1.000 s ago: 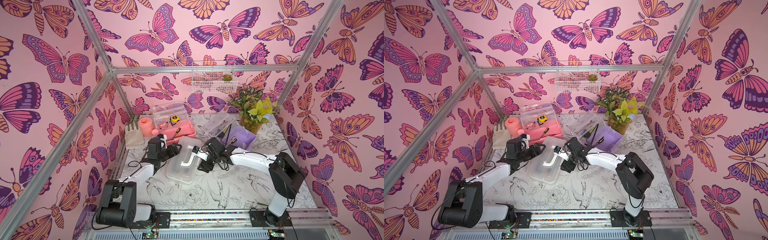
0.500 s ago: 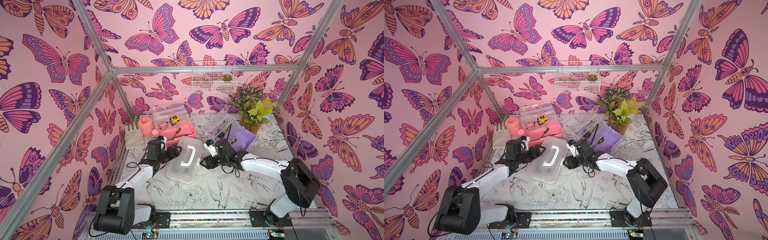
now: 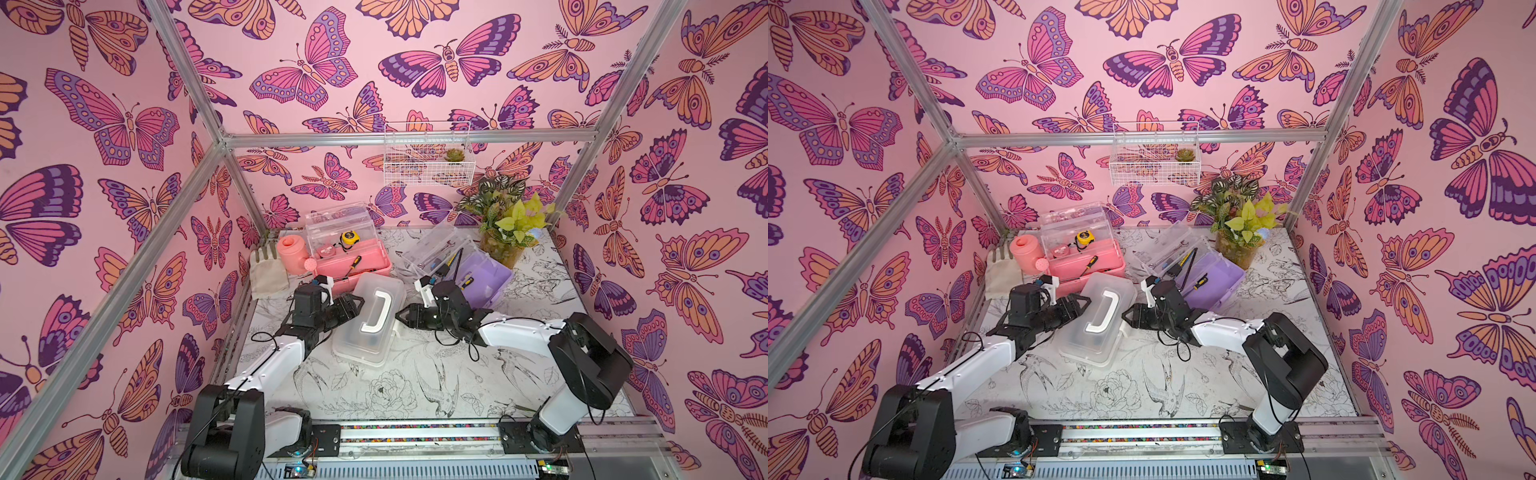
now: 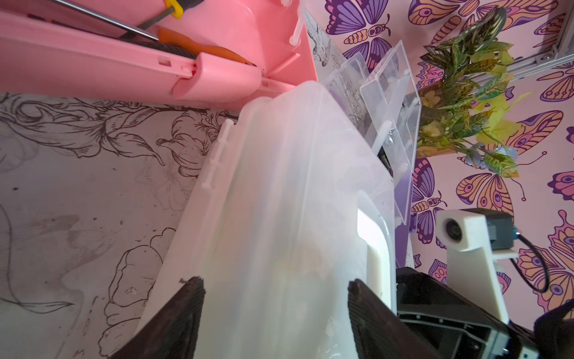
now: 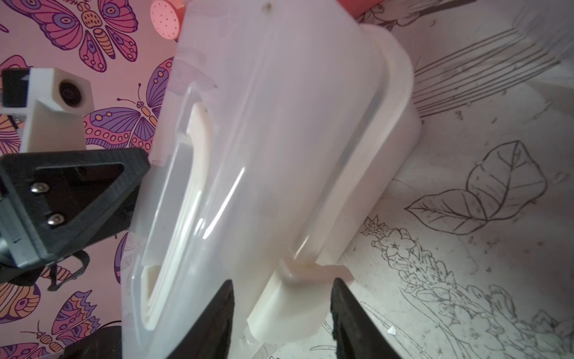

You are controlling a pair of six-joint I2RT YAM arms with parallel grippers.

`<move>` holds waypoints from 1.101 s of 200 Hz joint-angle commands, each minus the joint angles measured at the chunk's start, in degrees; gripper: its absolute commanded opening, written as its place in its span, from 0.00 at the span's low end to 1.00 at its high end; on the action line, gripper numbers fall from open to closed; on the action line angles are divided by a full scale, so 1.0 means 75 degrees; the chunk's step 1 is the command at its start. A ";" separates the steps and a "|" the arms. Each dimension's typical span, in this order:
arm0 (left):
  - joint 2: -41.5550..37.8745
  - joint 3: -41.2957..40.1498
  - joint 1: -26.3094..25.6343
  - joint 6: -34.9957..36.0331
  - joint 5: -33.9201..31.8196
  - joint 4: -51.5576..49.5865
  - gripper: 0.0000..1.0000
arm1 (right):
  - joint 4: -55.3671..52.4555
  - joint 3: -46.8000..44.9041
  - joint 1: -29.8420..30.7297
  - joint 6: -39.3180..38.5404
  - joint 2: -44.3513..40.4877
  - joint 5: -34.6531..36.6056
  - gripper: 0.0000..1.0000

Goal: Close toolboxes
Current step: Fasten the toolbox latch on the toolbox.

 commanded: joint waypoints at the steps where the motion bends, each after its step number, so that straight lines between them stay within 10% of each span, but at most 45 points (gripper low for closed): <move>1: 0.0074 -0.0303 -0.0145 -0.0032 0.0243 -0.0386 0.74 | 0.0706 -0.0134 0.0067 0.0541 0.0225 -0.0236 0.50; 220: 0.1483 -0.0866 -0.0567 -0.0392 0.0648 0.0657 0.68 | 0.5687 -0.0456 0.0639 0.2065 0.1832 -0.1312 0.40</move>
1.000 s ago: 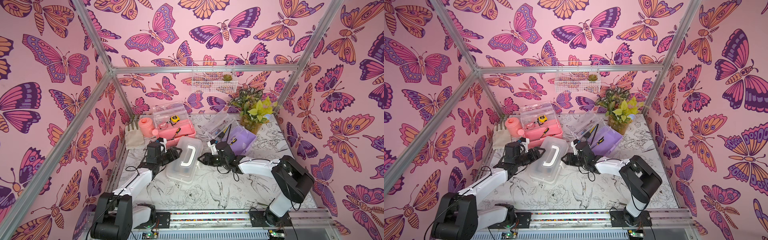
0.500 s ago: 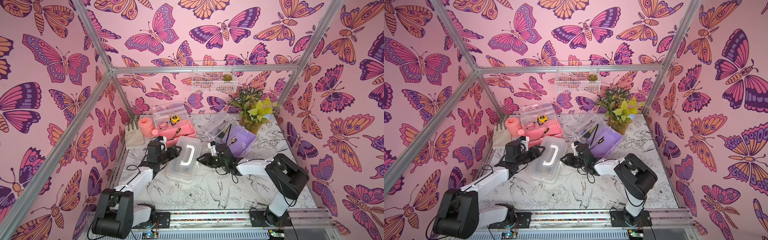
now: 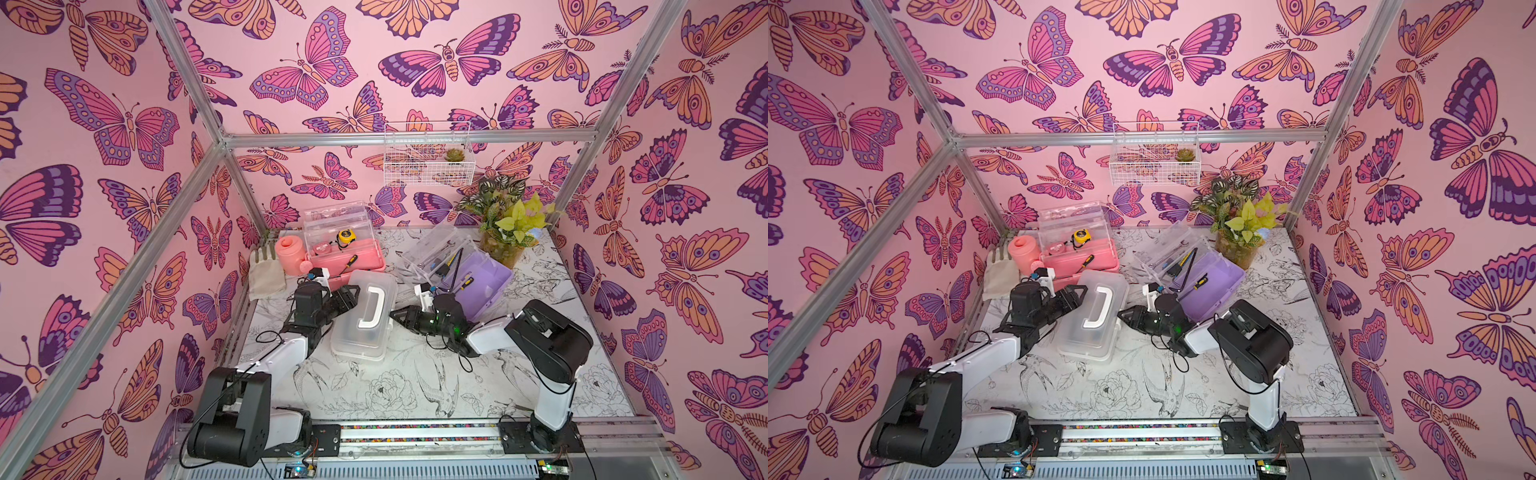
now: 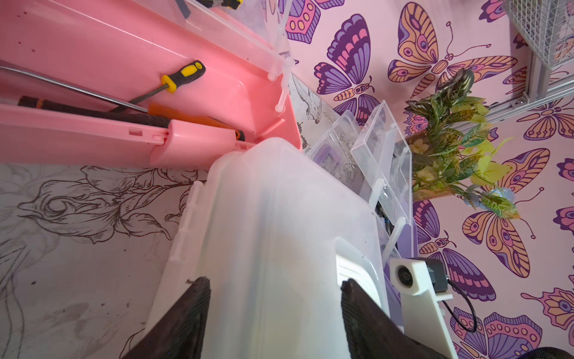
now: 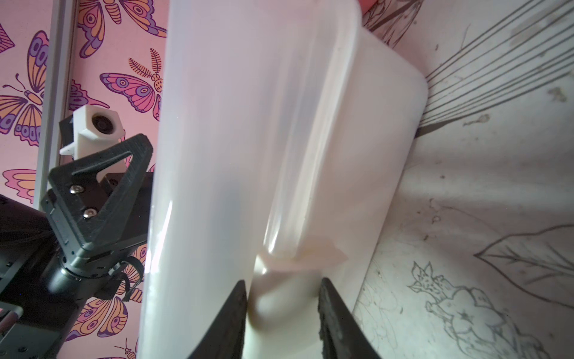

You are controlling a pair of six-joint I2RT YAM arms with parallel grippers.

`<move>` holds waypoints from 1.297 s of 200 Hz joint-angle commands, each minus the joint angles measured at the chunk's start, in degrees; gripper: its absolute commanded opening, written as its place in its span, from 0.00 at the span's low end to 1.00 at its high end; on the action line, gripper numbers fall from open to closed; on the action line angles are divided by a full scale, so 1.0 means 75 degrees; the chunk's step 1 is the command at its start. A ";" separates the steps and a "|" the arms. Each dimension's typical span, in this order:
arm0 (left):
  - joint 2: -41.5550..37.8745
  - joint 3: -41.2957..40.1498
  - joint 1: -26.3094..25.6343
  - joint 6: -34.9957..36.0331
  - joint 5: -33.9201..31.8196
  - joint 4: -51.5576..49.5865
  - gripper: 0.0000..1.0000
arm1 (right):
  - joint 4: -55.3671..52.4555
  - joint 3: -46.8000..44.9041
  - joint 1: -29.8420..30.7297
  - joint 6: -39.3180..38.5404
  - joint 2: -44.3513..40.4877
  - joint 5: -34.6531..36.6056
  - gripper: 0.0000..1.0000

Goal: Close toolboxes
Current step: Fasten the toolbox latch on the toolbox, then move the toolbox to the center of the board.

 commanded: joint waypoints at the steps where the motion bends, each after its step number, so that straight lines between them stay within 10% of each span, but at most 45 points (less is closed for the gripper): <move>1: 0.0695 -0.0659 -0.0512 -0.0198 0.1384 -0.1477 0.68 | 0.1031 0.0376 0.0589 0.0009 0.0121 -0.0891 0.40; 131: -0.1316 0.0844 -0.0372 0.0653 0.0095 -0.3617 0.77 | -0.7044 0.2042 0.0337 -0.4211 -0.1996 0.0260 0.66; 191: -0.2145 0.1133 -0.0133 0.0828 -0.0689 -0.4389 0.84 | -0.7302 0.2456 0.0639 -0.4207 -0.1876 -0.0111 0.75; 199: -0.2261 0.1149 -0.0075 0.0807 -0.0758 -0.4415 1.00 | -0.7230 0.2496 0.0746 -0.4127 -0.1796 -0.0178 0.74; 259: -0.2626 0.1406 0.0237 0.0801 -0.0767 -0.4604 1.00 | -0.6542 0.3152 0.1610 -0.3800 -0.0944 -0.0642 0.72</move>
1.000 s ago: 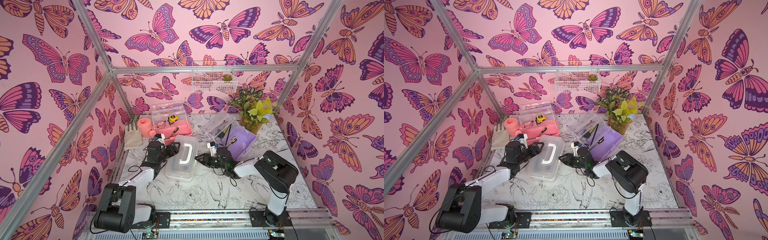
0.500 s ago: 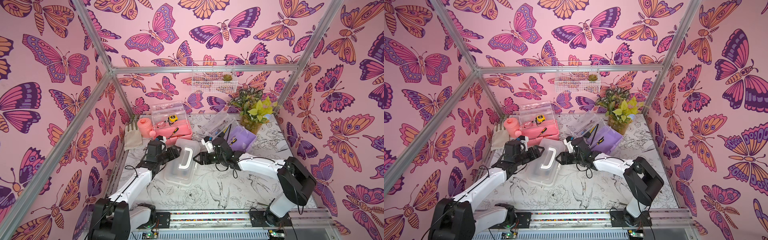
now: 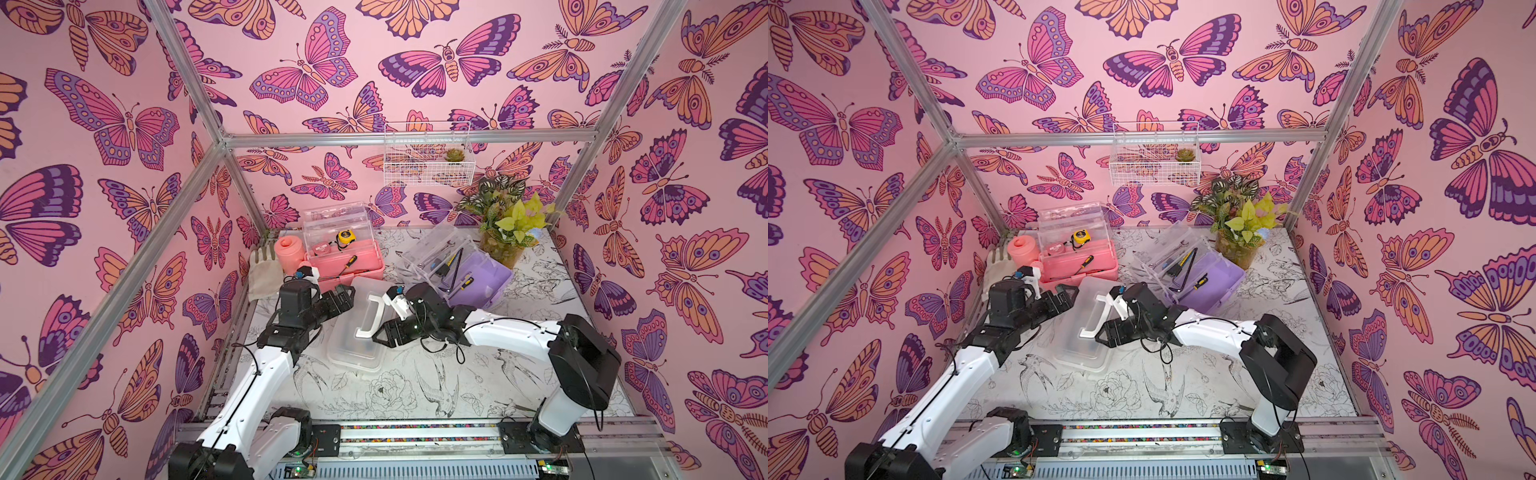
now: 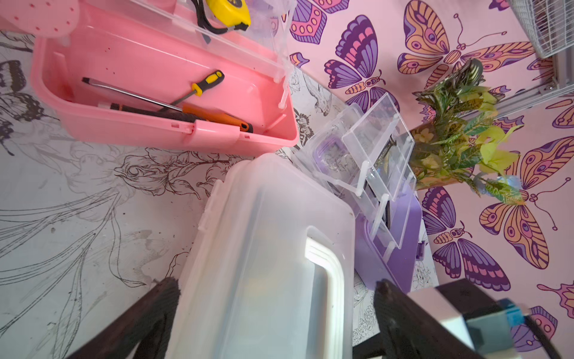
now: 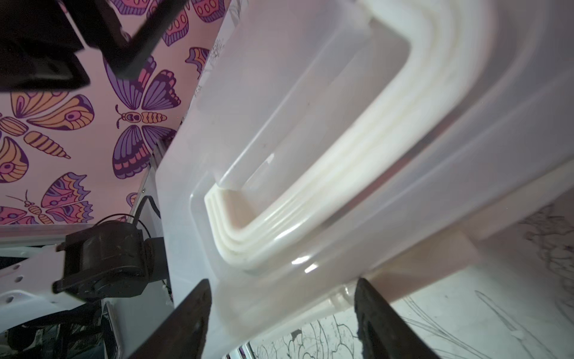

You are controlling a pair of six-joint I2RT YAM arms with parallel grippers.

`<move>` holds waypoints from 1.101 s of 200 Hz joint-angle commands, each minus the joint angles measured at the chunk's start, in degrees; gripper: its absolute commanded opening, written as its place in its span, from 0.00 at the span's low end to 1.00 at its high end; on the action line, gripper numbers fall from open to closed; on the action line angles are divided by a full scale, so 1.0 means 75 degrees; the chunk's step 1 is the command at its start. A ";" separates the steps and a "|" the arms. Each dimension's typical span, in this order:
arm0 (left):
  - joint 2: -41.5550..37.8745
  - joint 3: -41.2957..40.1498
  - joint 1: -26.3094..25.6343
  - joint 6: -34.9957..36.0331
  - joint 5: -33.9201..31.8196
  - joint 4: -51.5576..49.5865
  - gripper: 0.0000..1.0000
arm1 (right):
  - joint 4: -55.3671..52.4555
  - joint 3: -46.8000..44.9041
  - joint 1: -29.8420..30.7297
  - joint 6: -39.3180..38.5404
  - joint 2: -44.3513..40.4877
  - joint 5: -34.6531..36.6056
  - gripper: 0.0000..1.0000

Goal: Close toolboxes
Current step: Move the toolbox to the center of the board.

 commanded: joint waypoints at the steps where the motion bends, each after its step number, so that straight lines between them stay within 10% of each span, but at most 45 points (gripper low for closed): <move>1: -0.0089 0.0175 0.0089 0.0109 -0.0079 -0.0286 1.00 | 0.0466 0.0561 0.0280 0.0096 0.0456 -0.0309 0.72; 69: -0.0196 0.0138 0.0107 0.0062 -0.0049 -0.0287 1.00 | -0.0101 0.1800 0.0420 -0.0636 0.0819 -0.0611 0.70; 130: -0.0111 0.0161 0.0113 -0.0052 -0.0031 -0.0286 1.00 | -0.1640 0.1789 -0.1000 -0.1963 -0.0079 0.0098 0.76; 220: -0.0137 0.0072 0.0113 -0.0167 0.0406 -0.0286 1.00 | -0.1369 0.3616 -0.1715 -0.2475 0.1891 -0.0759 0.82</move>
